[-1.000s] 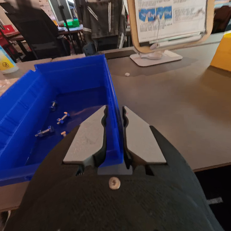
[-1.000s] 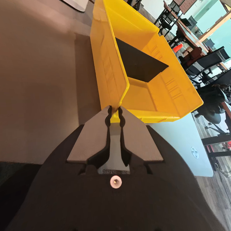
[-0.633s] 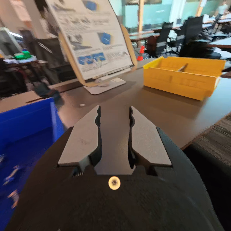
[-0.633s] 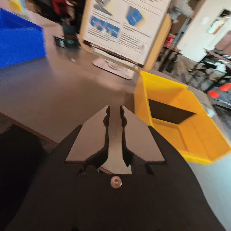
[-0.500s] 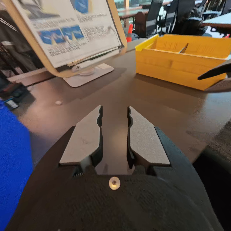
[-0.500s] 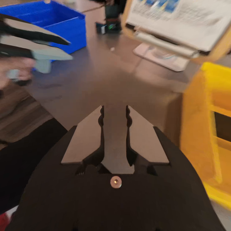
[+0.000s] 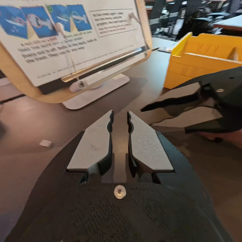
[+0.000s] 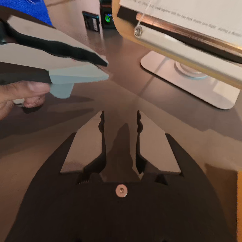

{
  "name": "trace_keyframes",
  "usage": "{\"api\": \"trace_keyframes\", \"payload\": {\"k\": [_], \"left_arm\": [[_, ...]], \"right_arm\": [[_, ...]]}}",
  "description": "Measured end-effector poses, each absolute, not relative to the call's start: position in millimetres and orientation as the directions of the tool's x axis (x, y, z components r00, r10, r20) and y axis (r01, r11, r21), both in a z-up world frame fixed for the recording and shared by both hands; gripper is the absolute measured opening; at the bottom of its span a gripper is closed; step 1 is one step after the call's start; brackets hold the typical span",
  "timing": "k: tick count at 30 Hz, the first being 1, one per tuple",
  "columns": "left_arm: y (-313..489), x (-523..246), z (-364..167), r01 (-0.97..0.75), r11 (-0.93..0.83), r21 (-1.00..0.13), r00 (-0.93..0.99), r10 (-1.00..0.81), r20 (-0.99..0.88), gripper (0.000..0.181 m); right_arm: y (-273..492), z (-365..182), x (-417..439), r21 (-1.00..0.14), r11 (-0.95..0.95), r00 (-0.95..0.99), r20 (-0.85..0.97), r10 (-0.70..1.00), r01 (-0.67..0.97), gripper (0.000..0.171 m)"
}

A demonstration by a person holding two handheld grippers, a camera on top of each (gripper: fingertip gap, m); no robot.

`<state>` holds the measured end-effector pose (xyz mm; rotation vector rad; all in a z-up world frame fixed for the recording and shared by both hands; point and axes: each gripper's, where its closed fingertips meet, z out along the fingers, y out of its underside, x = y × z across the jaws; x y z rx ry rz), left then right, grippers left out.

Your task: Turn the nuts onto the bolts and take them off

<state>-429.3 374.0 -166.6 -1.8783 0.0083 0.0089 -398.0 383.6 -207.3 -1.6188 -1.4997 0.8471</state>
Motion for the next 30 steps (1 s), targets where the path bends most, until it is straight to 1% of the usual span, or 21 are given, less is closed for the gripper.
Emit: {"api": "trace_keyframes", "payload": {"k": [1,3,6,8,11,13,16,18,19,22,25,30], "left_arm": [[373,-420,-167,0.015,-0.312,-0.950,0.999,-0.045,0.031,0.022],[371,-412,-166,0.011,-0.315,-0.949,0.997,-0.069,0.034,0.026],[369,-405,-159,-0.017,-0.279,-0.960,0.996,-0.084,0.007,0.026],[370,-400,-162,0.011,-0.283,-0.959,0.993,-0.106,0.042,0.024],[372,-387,-166,0.044,-0.306,-0.951,0.980,-0.174,0.101,0.026],[372,-390,-170,-0.010,-0.311,-0.950,0.986,-0.159,0.042,0.026],[372,-405,-179,-0.093,-0.326,-0.941,0.994,-0.092,-0.066,0.022],[372,-409,-184,-0.086,-0.342,-0.936,0.995,-0.080,-0.063,0.021],[372,-410,-186,-0.069,-0.352,-0.933,0.996,-0.082,-0.042,0.024],[371,-415,-181,-0.019,-0.328,-0.945,0.998,-0.065,0.003,0.024],[369,-421,-177,-0.010,-0.298,-0.955,0.999,-0.043,0.003,0.023],[369,-417,-176,-0.062,-0.286,-0.956,0.997,-0.062,-0.046,0.021]], "right_arm": [[384,-205,-398,-0.880,-0.013,0.073,0.025,0.997,0.475,0.046],[382,-204,-395,-0.881,-0.030,0.051,-0.007,0.999,0.472,0.048],[375,-200,-390,-0.897,-0.029,0.027,-0.019,0.999,0.442,0.048],[371,-196,-389,-0.909,-0.035,0.015,-0.031,0.999,0.416,0.045],[366,-197,-389,-0.904,-0.038,-0.007,-0.045,0.999,0.427,0.046],[363,-196,-390,-0.906,-0.023,-0.017,-0.033,0.999,0.422,0.045],[360,-195,-391,-0.910,0.002,-0.023,-0.008,1.000,0.416,0.045],[359,-196,-391,-0.908,0.005,-0.031,-0.009,0.999,0.418,0.046],[360,-195,-391,-0.909,0.000,-0.030,-0.014,0.999,0.417,0.046],[362,-192,-391,-0.918,-0.023,-0.021,-0.034,0.999,0.397,0.051],[365,-191,-390,-0.920,-0.041,-0.013,-0.050,0.999,0.390,0.064],[368,-193,-390,-0.914,-0.069,-0.008,-0.079,0.997,0.399,0.073]]}}
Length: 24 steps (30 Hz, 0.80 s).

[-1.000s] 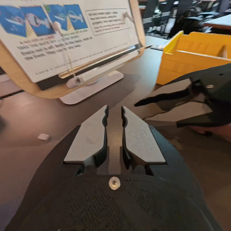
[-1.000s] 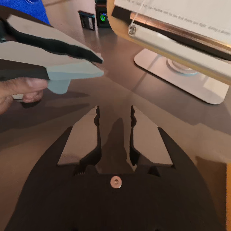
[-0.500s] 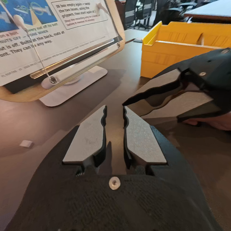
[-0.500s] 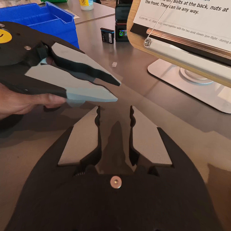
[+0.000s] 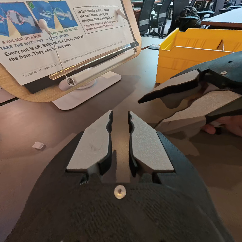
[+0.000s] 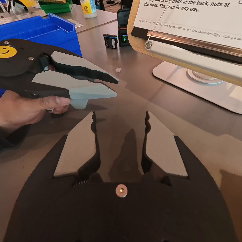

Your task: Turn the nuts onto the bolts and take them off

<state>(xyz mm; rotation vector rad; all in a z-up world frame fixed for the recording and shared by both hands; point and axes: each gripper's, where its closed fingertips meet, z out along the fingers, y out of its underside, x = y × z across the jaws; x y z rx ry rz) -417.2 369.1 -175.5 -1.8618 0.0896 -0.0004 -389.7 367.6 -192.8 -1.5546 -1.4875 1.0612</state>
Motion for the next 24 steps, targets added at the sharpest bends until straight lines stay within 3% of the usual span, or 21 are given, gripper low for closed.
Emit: {"api": "trace_keyframes", "payload": {"k": [7,11,24], "left_arm": [[372,-413,-182,-0.069,-0.324,-0.944,0.995,-0.096,-0.039,0.023],[376,-407,-194,-0.124,-0.394,-0.911,0.989,-0.125,-0.080,0.035],[369,-406,-196,-0.207,-0.404,-0.891,0.978,-0.080,-0.191,0.017]], "right_arm": [[363,-200,-392,-0.893,-0.075,-0.043,-0.104,0.994,0.445,0.093],[361,-206,-395,-0.875,-0.048,-0.065,-0.091,0.994,0.481,0.097],[351,-210,-383,-0.866,-0.015,-0.080,-0.063,0.995,0.500,0.088]]}}
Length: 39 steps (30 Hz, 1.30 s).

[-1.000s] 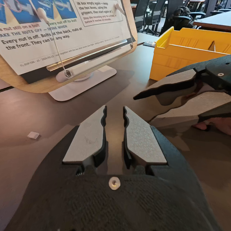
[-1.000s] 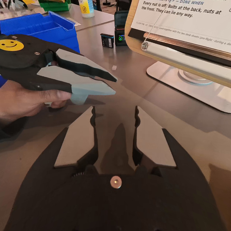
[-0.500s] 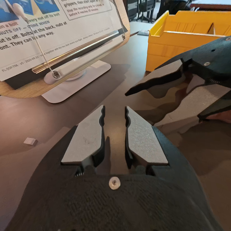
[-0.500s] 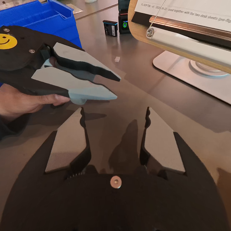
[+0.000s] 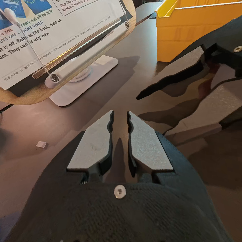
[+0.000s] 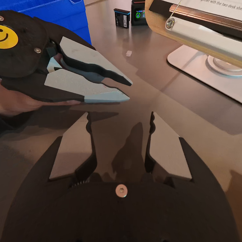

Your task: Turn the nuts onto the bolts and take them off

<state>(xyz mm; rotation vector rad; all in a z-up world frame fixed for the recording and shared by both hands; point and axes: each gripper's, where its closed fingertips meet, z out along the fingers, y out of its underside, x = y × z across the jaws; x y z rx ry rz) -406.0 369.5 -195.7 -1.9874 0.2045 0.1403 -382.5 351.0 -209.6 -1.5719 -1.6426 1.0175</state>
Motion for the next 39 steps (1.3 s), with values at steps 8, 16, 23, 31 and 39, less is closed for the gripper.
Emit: {"api": "trace_keyframes", "payload": {"k": [8,16,23,31,39], "left_arm": [[373,-404,-189,-0.136,-0.360,-0.923,0.988,-0.115,-0.101,0.010],[369,-393,-193,-0.155,-0.384,-0.910,0.985,-0.126,-0.115,0.024],[370,-399,-194,-0.177,-0.391,-0.903,0.984,-0.098,-0.150,0.023],[353,-413,-193,-0.106,-0.402,-0.910,0.989,0.056,-0.140,0.025],[333,-408,-185,-0.160,-0.365,-0.917,0.968,0.122,-0.217,0.016]], "right_arm": [[350,-210,-384,-0.865,-0.052,-0.094,-0.114,0.989,0.500,0.083],[349,-203,-382,-0.889,-0.027,-0.096,-0.080,0.992,0.457,0.084],[350,-192,-386,-0.918,0.055,-0.097,0.018,0.995,0.392,0.077],[364,-180,-366,-0.947,0.051,-0.036,0.041,0.998,0.318,0.072],[367,-178,-363,-0.947,0.091,-0.037,0.084,0.996,0.309,0.069]]}}
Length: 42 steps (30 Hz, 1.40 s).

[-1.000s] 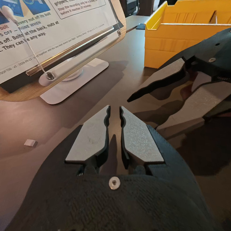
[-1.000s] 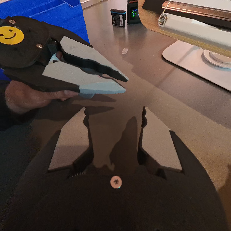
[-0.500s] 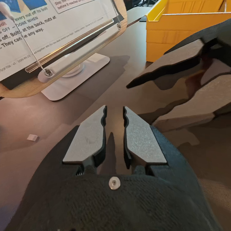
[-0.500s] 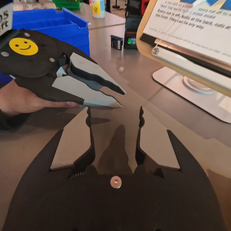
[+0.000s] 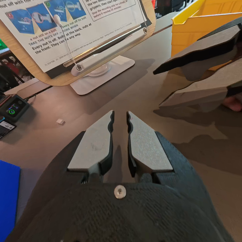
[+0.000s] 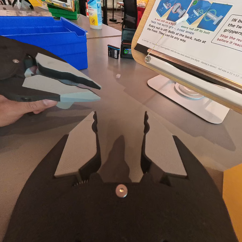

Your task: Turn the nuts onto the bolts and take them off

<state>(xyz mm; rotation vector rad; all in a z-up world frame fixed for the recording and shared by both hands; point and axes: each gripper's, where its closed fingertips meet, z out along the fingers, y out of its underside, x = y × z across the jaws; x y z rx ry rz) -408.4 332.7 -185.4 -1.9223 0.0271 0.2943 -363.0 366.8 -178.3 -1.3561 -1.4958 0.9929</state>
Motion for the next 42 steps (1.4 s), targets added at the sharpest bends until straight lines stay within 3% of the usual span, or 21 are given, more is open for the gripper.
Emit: {"api": "trace_keyframes", "payload": {"k": [22,24,27,29,35,42], "left_arm": [[336,-405,-191,-0.162,-0.397,-0.903,0.974,0.080,-0.210,0.017],[333,-403,-187,-0.150,-0.372,-0.916,0.978,0.080,-0.192,0.003],[328,-400,-184,-0.115,-0.349,-0.930,0.986,0.072,-0.149,0.000],[328,-395,-183,-0.095,-0.342,-0.935,0.992,0.042,-0.116,0.009],[326,-387,-181,-0.097,-0.329,-0.939,0.994,0.023,-0.111,0.009],[319,-374,-184,-0.091,-0.349,-0.933,0.995,0.014,-0.102,0.016]], "right_arm": [[356,-179,-396,-0.949,0.096,-0.156,0.050,0.987,0.301,0.066],[352,-179,-400,-0.949,0.102,-0.170,0.052,0.984,0.298,0.063],[352,-176,-407,-0.956,0.080,-0.163,0.035,0.986,0.282,0.060],[353,-175,-407,-0.958,0.049,-0.149,0.006,0.989,0.281,0.065],[351,-169,-395,-0.966,-0.024,-0.154,-0.066,0.986,0.256,0.066],[358,-173,-387,-0.959,0.063,-0.103,0.036,0.994,0.275,0.064]]}}
